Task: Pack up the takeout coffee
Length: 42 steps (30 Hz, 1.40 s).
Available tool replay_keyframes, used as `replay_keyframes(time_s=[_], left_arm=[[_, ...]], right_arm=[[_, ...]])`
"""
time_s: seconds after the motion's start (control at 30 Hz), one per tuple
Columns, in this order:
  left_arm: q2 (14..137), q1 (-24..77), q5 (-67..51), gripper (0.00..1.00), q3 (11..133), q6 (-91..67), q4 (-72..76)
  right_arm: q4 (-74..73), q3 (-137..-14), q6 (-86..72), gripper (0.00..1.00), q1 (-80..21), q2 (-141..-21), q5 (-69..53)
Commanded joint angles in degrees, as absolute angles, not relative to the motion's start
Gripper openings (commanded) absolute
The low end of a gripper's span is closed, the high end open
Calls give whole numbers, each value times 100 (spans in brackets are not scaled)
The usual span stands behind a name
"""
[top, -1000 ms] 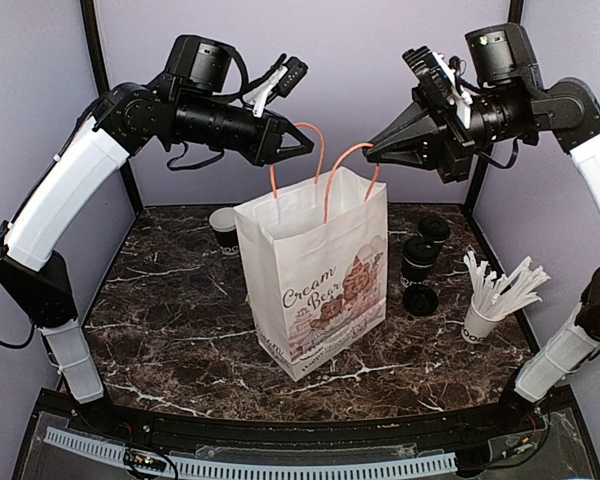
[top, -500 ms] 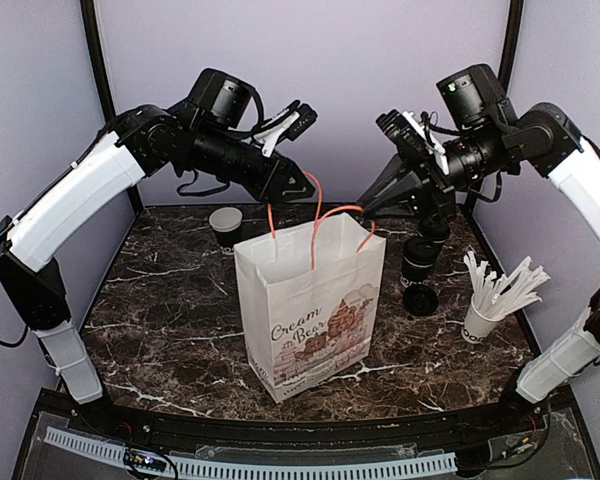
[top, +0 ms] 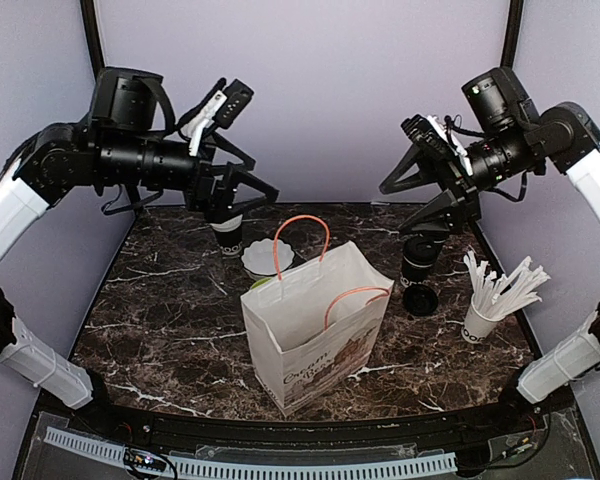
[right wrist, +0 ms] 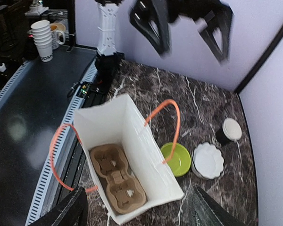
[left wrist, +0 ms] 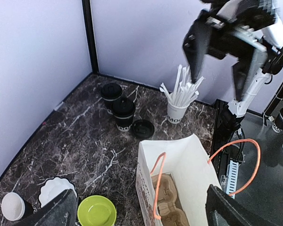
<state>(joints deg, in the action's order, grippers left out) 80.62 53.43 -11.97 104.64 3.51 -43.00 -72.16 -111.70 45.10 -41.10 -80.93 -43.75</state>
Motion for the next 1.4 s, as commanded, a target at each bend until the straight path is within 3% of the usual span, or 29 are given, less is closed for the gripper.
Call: replay_keyframes(time_s=[0.0,0.13,0.3,0.63,1.0,1.37], left_arm=[[7708,5337,-1239,95,9870,187,-4501],[7462,5339,-836,93,9114,179,-4597],[7255,5318,-133,94,8432,415,-4193],[7356,4303,-867,96,8030,747,-3659],[7463,4064,-1248,96,7919,979,-3478],[7701,4014,-1337,96,8140,1023,-3585]], right_arm=[[-7640,-10710,4724,71,-3174,-8262,-3941],[-7764,-10439,4800,69,-2171,-8657,-3649],[-7568,-10377,4305,61,-1727,-9418,-2232],[-7687,-10346,4962,77,-1714,-10484,-718],[-7790,-11235,5115,78,-1711,-11371,-319],[-8011,-11311,5212,75,-1666,-11680,-465]])
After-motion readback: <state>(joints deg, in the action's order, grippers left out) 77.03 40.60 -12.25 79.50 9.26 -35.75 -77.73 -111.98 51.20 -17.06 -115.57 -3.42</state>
